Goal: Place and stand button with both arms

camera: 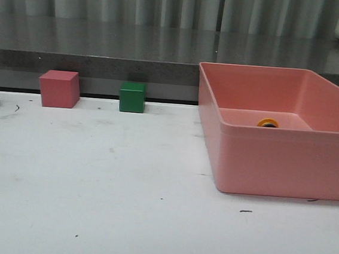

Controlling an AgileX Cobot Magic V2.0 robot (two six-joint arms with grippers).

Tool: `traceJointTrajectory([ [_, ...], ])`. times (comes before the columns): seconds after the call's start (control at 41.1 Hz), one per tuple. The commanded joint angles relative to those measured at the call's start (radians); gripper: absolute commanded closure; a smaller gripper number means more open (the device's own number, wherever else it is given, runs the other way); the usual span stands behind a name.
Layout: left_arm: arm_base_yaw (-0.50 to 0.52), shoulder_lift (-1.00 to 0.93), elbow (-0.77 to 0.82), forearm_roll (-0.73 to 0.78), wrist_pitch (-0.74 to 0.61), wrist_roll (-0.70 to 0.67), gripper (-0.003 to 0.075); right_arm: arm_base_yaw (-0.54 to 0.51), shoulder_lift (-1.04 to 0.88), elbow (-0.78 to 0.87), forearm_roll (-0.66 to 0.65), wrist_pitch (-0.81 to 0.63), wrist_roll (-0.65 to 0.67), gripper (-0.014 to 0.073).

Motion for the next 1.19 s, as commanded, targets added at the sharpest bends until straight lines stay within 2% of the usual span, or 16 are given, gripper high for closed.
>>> traceJointTrajectory([
  [0.0, 0.002, -0.022, -0.086, -0.007, -0.076, -0.004, 0.074, -0.007, -0.018, -0.101, 0.0, -0.071, -0.009, 0.0662],
  [0.195, 0.002, 0.041, -0.324, -0.007, 0.081, -0.004, 0.074, -0.007, 0.036, -0.347, 0.0, 0.121, -0.009, 0.0662],
  [0.486, 0.002, 0.303, -0.669, -0.007, 0.384, -0.004, 0.074, -0.007, 0.262, -0.651, 0.0, 0.374, -0.009, 0.0662],
  [0.851, 0.002, 0.516, -0.691, -0.018, 0.394, -0.004, 0.074, -0.007, 0.443, -0.664, 0.0, 0.435, -0.009, 0.0662],
  [1.167, 0.002, 0.579, -0.691, -0.018, 0.4, -0.004, 0.074, -0.007, 0.455, -0.664, 0.0, 0.432, -0.009, 0.0662],
])
